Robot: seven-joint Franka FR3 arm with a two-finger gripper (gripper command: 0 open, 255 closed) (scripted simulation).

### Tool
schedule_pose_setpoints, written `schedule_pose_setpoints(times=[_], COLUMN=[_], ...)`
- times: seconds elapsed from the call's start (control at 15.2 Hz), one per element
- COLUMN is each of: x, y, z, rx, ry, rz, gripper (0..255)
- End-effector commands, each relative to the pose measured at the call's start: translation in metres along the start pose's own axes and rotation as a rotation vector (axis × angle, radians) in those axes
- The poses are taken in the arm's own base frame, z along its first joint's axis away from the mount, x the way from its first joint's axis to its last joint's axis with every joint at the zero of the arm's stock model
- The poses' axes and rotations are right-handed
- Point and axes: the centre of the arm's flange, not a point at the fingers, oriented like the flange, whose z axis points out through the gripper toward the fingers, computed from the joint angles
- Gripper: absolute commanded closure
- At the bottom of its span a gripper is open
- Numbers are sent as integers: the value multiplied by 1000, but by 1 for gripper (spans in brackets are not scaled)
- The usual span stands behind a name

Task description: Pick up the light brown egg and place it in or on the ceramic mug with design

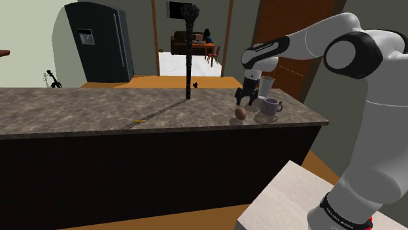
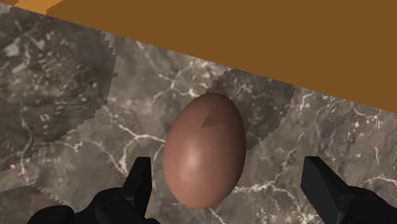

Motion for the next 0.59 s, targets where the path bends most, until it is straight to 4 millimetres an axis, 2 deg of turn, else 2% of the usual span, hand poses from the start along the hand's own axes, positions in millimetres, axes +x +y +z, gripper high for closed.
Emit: schedule_pose_setpoints(times=[0.0, 0.13, 0.53], x=[25, 42, 41], y=[9, 16, 15], z=[14, 23, 54], rx=[13, 22, 22], ry=[-9, -16, -16], rz=[7, 13, 13], gripper=[0, 0, 0])
